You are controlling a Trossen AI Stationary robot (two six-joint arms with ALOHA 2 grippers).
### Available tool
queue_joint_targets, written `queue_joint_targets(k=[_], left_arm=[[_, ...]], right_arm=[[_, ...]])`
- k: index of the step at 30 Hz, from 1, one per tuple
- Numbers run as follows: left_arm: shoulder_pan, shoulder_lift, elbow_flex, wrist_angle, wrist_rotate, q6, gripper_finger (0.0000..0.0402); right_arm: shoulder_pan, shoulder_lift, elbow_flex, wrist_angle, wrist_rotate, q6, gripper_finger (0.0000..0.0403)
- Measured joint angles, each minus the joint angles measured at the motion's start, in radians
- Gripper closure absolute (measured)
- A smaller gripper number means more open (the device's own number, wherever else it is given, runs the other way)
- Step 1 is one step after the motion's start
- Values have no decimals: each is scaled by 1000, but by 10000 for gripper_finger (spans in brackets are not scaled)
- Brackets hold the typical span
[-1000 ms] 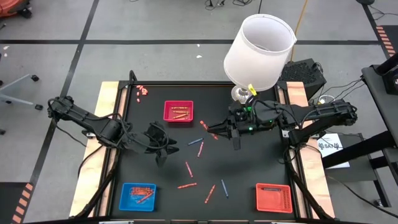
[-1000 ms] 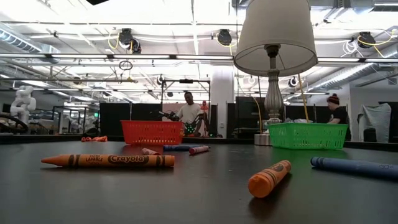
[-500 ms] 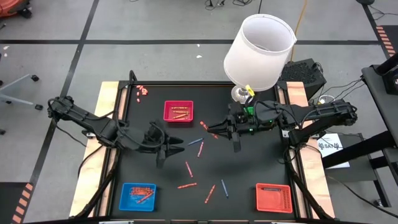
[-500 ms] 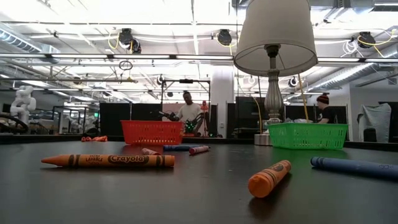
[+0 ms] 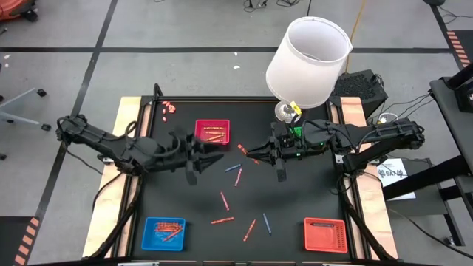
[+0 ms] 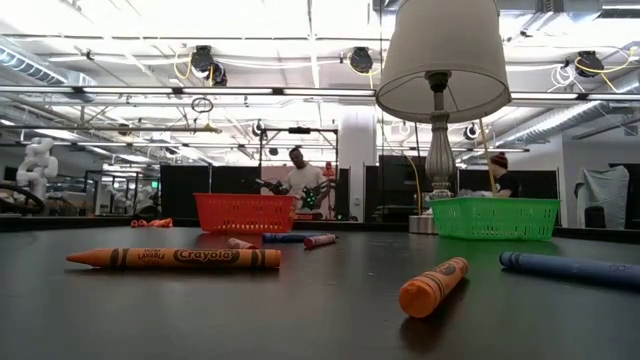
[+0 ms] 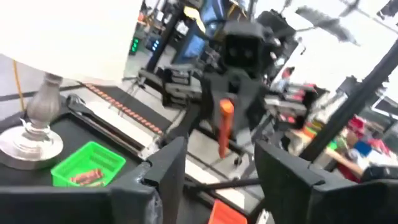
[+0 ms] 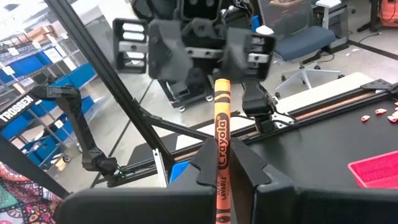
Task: Sort crayons
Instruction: Put the orange crayon into the blue basket
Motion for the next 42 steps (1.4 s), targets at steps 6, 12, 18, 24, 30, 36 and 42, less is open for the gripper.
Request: queue_joint_targets(k=[6, 12, 18, 24, 30, 36, 42], left_arm=[[72, 37, 0, 57, 69, 1, 152], [89, 96, 0, 197, 131, 38, 133], [98, 141, 0, 273, 133, 45, 133], [116, 174, 0, 340, 133, 51, 133], [129, 189, 0, 362, 164, 52, 154], [130, 191, 0, 365, 177, 91, 212], [130, 191, 0, 367, 184, 97, 262]], right_arm=[[0, 0, 0, 0, 0, 0, 401], [0, 0, 0, 0, 0, 0, 401], [0, 0, 0, 0, 0, 0, 401], [0, 0, 0, 0, 1, 0, 401], [0, 0, 0, 1, 4, 0, 401], [0, 0, 0, 0, 8, -4, 401], [0, 0, 0, 1, 55, -4, 401]])
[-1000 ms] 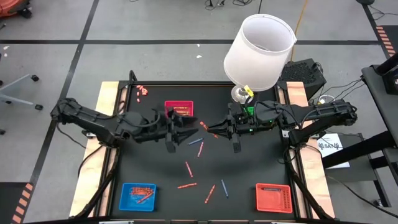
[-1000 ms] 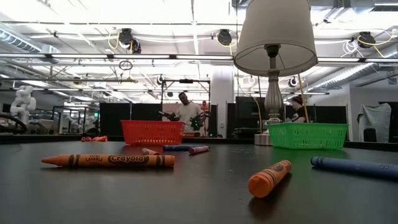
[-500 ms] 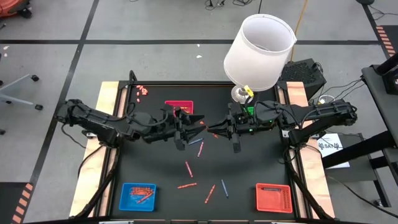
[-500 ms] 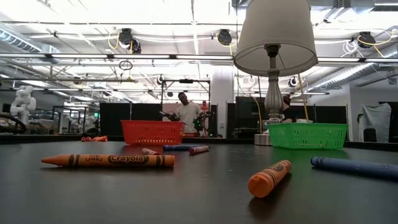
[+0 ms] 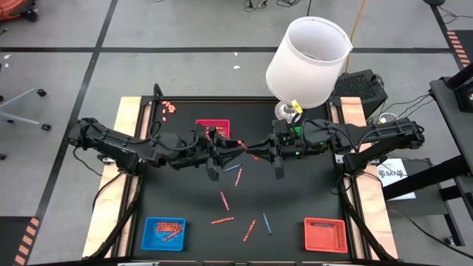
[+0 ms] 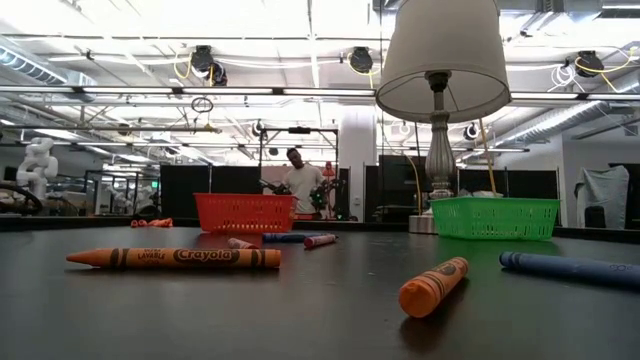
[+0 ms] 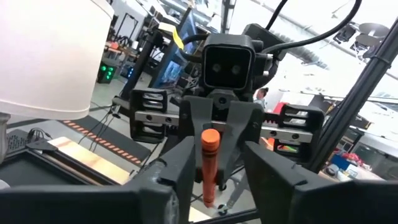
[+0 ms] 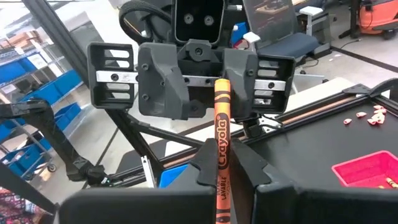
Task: Sort crayons
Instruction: Put the orange crayon into the blue basket
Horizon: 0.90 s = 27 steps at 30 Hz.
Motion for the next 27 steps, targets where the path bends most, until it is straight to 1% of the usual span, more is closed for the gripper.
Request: queue_joint_targets(k=[4, 10, 14, 18, 27], left_arm=[[0, 0, 0, 0, 3, 0, 289], [11, 0, 0, 0, 49, -27, 333], [27, 0, 0, 0, 72, -52, 353], [34, 0, 0, 0, 100, -54, 359], [33, 0, 0, -4, 103, -54, 359]], right_arm=[[0, 0, 0, 0, 0, 0, 400], [0, 0, 0, 1, -3, 0, 396], [0, 4, 0, 7, -3, 0, 395], [0, 6, 0, 12, -3, 0, 395], [0, 9, 0, 14, -3, -3, 394]])
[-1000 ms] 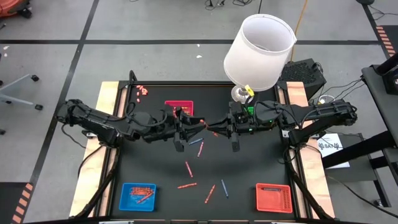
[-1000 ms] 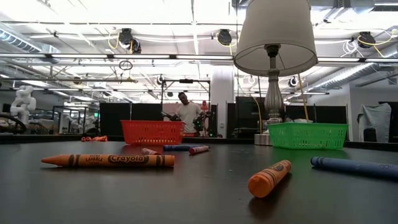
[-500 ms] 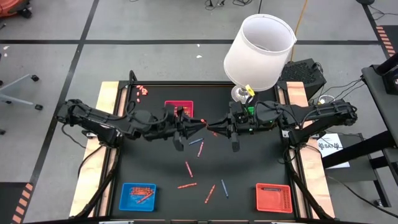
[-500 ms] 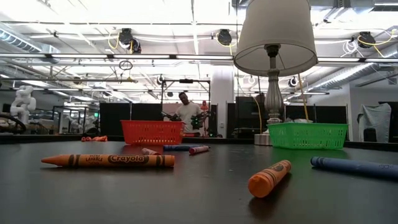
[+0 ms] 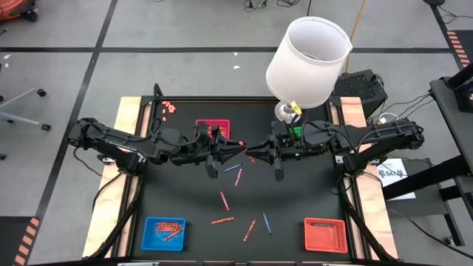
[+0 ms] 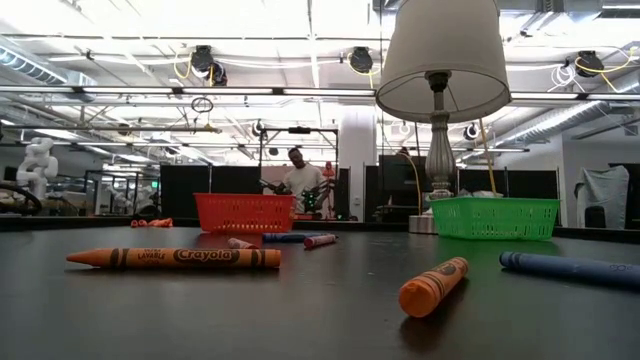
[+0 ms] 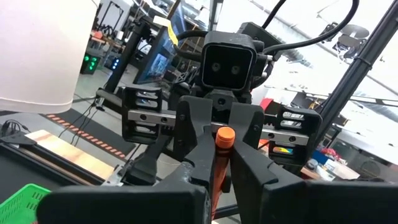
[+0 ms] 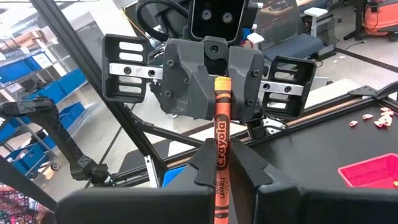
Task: Sort crayons
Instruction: Put the orange crayon into the blue basket
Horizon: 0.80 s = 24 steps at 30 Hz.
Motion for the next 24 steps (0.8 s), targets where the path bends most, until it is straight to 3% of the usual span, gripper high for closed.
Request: queue_joint_targets(k=[5, 8, 19, 24], left_arm=[[0, 0, 0, -3, -5, 0, 360], [1, 0, 0, -4, -6, 0, 360], [-3, -2, 0, -3, 33, -23, 360], [-5, -15, 0, -4, 83, -52, 360]], right_arm=[[0, 0, 0, 0, 15, 19, 392], [1, 1, 0, -2, 38, 73, 371], [0, -57, -1, -120, 23, 113, 163], [0, -121, -2, -196, 22, 118, 91]])
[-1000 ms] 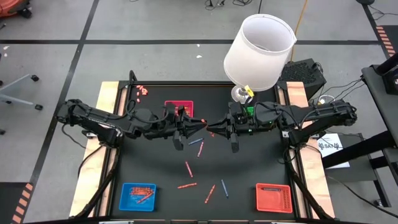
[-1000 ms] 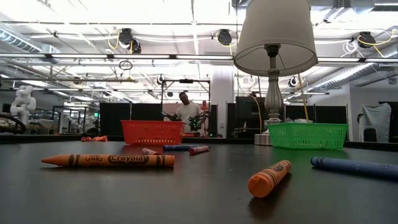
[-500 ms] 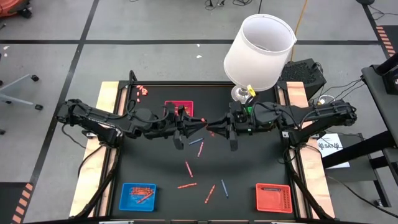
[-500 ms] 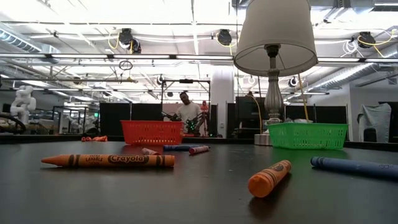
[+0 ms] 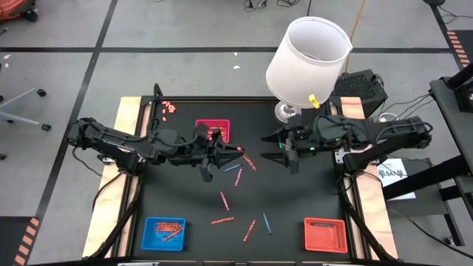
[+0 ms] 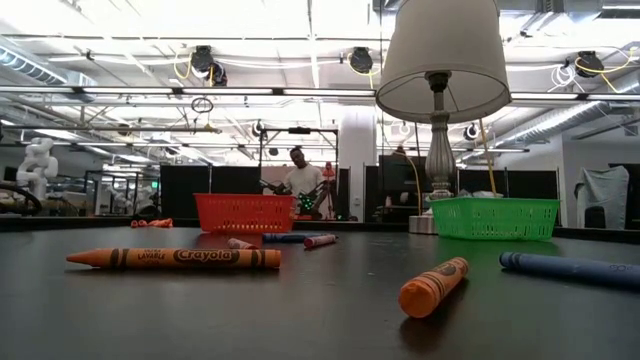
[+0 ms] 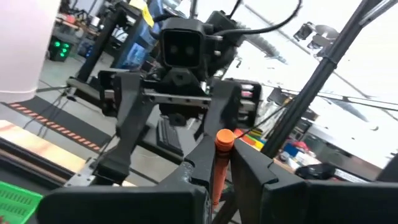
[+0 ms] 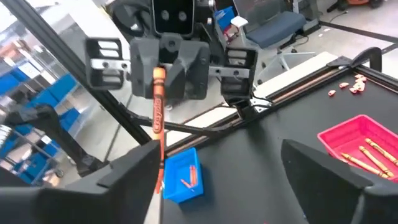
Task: Sort crayons
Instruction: Put the orange crayon into the blue basket
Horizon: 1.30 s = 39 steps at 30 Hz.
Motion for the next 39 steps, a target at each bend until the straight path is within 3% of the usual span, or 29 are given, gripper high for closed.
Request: queue_joint_targets(k=[5, 11, 19, 29, 33, 39], left_arm=[[-6, -15, 0, -12, 20, -1, 360], [-6, -49, 0, -70, 51, -2, 360], [-13, -204, 0, -319, 108, 7, 360], [-96, -368, 0, -536, 123, 262, 360], [-131, -398, 0, -637, 123, 185, 360], [-227, -408, 0, -810, 146, -62, 360]], right_arm=[[0, -57, 0, -73, -9, 21, 62], [0, -86, 1, -169, -27, 50, 62], [8, -71, 1, -254, -30, 73, 62], [9, -49, 1, -272, -30, 57, 62], [9, -47, 1, -276, -30, 58, 62], [9, -45, 1, -285, -30, 56, 62]])
